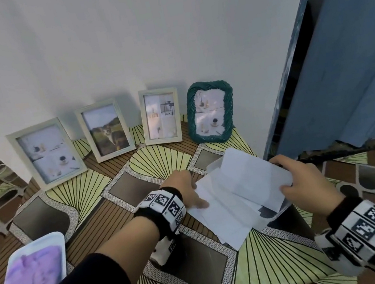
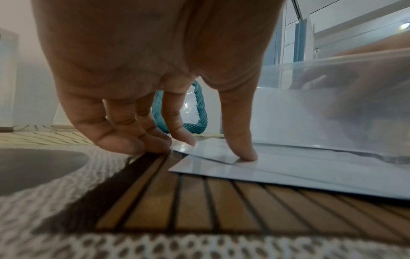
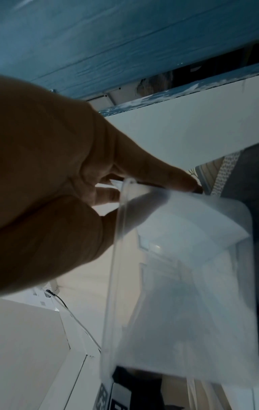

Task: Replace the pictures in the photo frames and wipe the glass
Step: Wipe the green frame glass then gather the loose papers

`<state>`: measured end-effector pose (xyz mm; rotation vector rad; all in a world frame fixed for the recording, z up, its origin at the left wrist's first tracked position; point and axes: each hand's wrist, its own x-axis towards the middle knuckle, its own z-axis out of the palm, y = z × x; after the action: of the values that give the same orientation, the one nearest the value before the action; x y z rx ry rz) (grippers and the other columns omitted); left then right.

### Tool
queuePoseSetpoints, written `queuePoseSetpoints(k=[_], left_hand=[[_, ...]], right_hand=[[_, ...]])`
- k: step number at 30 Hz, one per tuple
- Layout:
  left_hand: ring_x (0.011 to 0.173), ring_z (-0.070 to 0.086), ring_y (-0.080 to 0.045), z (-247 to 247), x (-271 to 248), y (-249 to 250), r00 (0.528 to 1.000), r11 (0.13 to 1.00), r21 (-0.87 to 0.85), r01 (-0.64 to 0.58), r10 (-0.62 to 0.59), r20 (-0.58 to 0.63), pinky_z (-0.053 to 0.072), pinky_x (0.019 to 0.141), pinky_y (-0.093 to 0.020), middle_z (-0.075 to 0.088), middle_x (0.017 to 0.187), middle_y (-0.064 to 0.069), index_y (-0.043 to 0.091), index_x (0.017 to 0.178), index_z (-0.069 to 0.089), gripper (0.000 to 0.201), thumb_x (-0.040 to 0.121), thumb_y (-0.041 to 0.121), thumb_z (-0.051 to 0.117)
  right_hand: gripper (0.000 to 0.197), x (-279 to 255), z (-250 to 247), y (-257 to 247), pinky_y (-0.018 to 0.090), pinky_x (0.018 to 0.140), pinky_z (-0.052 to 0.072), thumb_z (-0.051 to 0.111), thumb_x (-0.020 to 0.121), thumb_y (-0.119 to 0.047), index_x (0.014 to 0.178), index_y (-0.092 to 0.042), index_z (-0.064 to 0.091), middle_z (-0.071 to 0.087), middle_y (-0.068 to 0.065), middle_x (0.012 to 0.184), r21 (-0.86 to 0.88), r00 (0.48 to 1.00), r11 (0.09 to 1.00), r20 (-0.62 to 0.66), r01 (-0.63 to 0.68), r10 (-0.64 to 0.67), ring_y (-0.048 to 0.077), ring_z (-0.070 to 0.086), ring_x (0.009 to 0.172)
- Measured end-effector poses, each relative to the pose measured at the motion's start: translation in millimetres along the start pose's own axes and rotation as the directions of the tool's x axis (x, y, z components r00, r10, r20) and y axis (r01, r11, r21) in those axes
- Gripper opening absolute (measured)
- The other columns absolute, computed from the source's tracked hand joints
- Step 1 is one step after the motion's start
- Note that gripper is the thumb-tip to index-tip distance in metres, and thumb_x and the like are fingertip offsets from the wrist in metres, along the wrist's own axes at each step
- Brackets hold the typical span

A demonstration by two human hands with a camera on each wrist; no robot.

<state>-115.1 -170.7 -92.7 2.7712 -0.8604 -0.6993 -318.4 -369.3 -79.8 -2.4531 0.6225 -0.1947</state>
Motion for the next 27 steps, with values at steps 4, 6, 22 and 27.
queuePoseSetpoints(k=[4,6,22,27], left_hand=[[0.097,0.058,-0.021,1.4,-1.3,2.8,1.0,1.0,0.01,0.004,-0.004,-0.003,0.053,0.084,-0.038,0.058,0.107,0.0,0.017,0.113,0.05,0.07,0.062,0.046,0.088],[0.096,0.058,-0.021,0.0,-2.2,2.3,1.0,1.0,0.004,0.012,-0.012,0.02,0.054,0.085,-0.039,0.06,0.105,0.0,0.018,0.112,0.051,0.069,0.062,0.047,0.088],[0.1,0.061,-0.026,7.8,-17.2,0.2,0.999,0.999,-0.015,-0.028,0.028,0.025,0.054,0.086,-0.042,0.062,0.11,-0.004,0.016,0.116,0.039,0.072,0.066,0.036,0.088],[0.097,0.06,-0.024,7.2,-17.5,-14.9,0.999,0.997,-0.073,-0.026,0.028,0.031,0.054,0.086,-0.042,0.06,0.105,-0.002,0.018,0.113,0.039,0.071,0.065,0.034,0.089]], right_hand=[[0.052,-2.5,-0.9,2.2,0.023,0.062,0.045,0.057,0.08,0.003,0.106,-0.041,0.045,0.058,-0.017,0.089,0.004,0.999,0.999,-0.038,-0.034,0.034,0.006,0.056,0.079],[0.051,-1.7,0.0,2.6,0.022,0.061,0.043,0.056,0.081,0.003,0.109,-0.038,0.046,0.059,-0.013,0.091,0.012,0.998,0.999,-0.046,-0.039,0.039,0.005,0.056,0.079],[0.048,-0.5,1.3,2.9,0.032,0.08,0.046,0.055,0.087,0.001,0.126,-0.027,0.047,0.061,0.003,0.112,0.034,0.992,0.993,-0.051,-0.11,0.111,0.026,0.058,0.086],[0.047,-1.6,1.6,1.5,0.03,0.077,0.043,0.056,0.088,0.0,0.126,-0.027,0.047,0.062,0.003,0.11,0.027,0.993,0.995,-0.062,-0.099,0.101,0.024,0.057,0.085]])
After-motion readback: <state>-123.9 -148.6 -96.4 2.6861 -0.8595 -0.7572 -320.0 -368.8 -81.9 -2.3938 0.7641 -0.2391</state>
